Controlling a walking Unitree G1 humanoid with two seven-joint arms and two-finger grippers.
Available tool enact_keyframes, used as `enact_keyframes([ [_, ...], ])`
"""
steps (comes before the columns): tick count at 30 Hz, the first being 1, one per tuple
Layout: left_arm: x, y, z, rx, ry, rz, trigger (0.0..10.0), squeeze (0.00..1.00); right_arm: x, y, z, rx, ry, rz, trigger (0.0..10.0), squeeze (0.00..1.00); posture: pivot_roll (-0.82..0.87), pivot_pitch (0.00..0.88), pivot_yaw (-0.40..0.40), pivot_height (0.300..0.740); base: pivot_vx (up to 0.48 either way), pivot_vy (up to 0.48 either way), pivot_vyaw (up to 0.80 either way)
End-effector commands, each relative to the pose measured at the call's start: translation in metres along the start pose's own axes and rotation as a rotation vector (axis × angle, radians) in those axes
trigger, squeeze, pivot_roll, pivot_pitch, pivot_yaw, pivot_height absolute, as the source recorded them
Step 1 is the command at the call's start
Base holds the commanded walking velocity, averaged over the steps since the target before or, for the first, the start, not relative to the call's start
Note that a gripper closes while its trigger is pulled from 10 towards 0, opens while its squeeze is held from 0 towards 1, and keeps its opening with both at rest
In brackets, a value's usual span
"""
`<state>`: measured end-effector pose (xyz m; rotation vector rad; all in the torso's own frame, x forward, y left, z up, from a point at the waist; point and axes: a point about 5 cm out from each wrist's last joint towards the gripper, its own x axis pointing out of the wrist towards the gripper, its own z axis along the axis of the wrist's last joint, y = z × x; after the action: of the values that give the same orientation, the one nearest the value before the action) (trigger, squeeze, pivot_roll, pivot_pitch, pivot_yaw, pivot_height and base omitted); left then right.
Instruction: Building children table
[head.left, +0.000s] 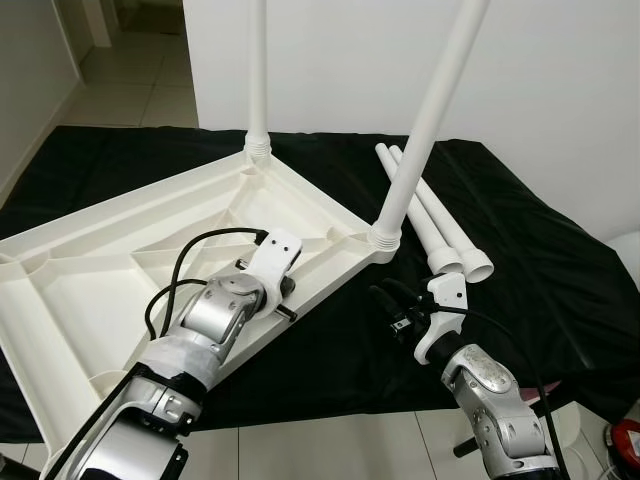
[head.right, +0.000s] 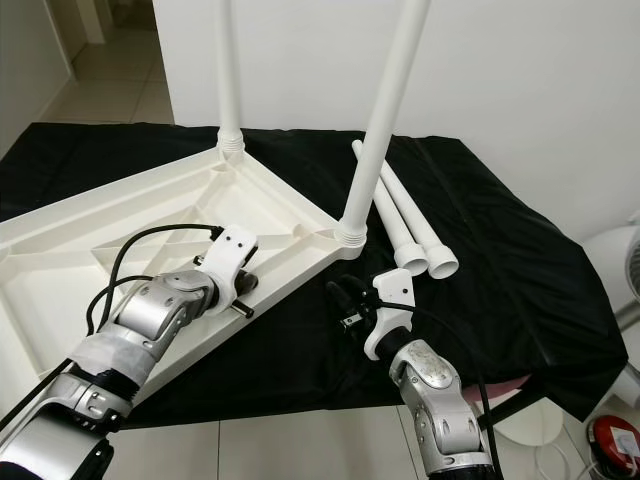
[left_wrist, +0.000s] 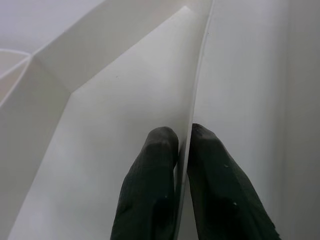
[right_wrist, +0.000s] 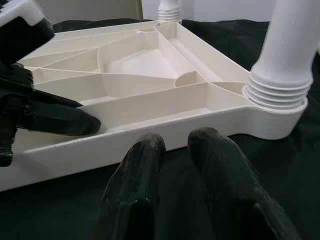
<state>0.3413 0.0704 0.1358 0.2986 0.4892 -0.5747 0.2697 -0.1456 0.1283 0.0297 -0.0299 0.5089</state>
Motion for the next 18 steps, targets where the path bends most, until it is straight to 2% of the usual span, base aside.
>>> enact_keyframes([
  [1, 0.000, 0.000, 0.023, 0.044, -0.102, 0.086, 0.0, 0.00, 0.000, -0.001, -0.001, -0.005, 0.004, -0.009, 10.0, 0.00, -0.06, 0.000, -0.047, 0.740, 0.000, 0.000, 0.00],
  [5, 0.004, -0.005, 0.032, 0.052, -0.141, 0.078, 0.0, 0.00, 0.002, -0.001, -0.002, -0.002, 0.000, -0.016, 10.0, 0.00, -0.06, 0.000, -0.044, 0.740, 0.000, 0.000, 0.00],
  [6, 0.005, -0.007, 0.038, 0.055, -0.175, 0.078, 8.3, 0.00, 0.002, 0.000, -0.002, 0.001, -0.003, -0.019, 10.0, 0.00, -0.06, 0.000, -0.040, 0.740, 0.000, 0.000, 0.00],
  [9, 0.006, -0.008, 0.042, 0.064, -0.201, 0.080, 8.3, 0.00, 0.002, 0.001, -0.002, 0.002, -0.005, -0.021, 10.0, 0.00, -0.07, 0.000, -0.038, 0.740, 0.000, 0.000, 0.00],
  [10, 0.006, -0.008, 0.047, 0.065, -0.234, 0.082, 10.0, 0.00, 0.002, 0.002, -0.002, 0.005, -0.007, -0.022, 10.0, 0.00, -0.07, 0.000, -0.033, 0.740, 0.000, 0.000, 0.00],
  [11, 0.006, -0.008, 0.047, 0.065, -0.234, 0.082, 10.0, 0.00, 0.002, 0.002, -0.002, 0.005, -0.007, -0.022, 10.0, 0.00, -0.07, 0.000, -0.033, 0.740, 0.000, 0.000, 0.00],
  [15, 0.000, -0.005, 0.056, 0.096, -0.338, 0.072, 10.0, 0.00, 0.002, 0.004, -0.003, 0.016, -0.010, -0.033, 10.0, 0.00, -0.06, 0.000, -0.031, 0.740, 0.000, 0.000, 0.00],
  [16, 0.000, -0.005, 0.056, 0.077, -0.344, 0.046, 10.0, 0.13, 0.002, 0.005, -0.004, 0.017, -0.010, -0.033, 10.0, 0.00, -0.06, 0.000, -0.031, 0.740, 0.000, 0.000, 0.00],
  [17, 0.000, -0.005, 0.056, 0.077, -0.344, 0.046, 10.0, 0.13, 0.002, 0.005, -0.004, 0.017, -0.010, -0.033, 10.0, 0.00, -0.06, 0.000, -0.031, 0.740, 0.000, 0.000, 0.00],
  [18, -0.001, -0.006, 0.056, 0.057, -0.355, 0.009, 10.0, 1.00, 0.003, 0.005, -0.004, 0.019, -0.011, -0.032, 10.0, 0.00, -0.06, 0.000, -0.031, 0.740, 0.000, 0.000, 0.00],
])
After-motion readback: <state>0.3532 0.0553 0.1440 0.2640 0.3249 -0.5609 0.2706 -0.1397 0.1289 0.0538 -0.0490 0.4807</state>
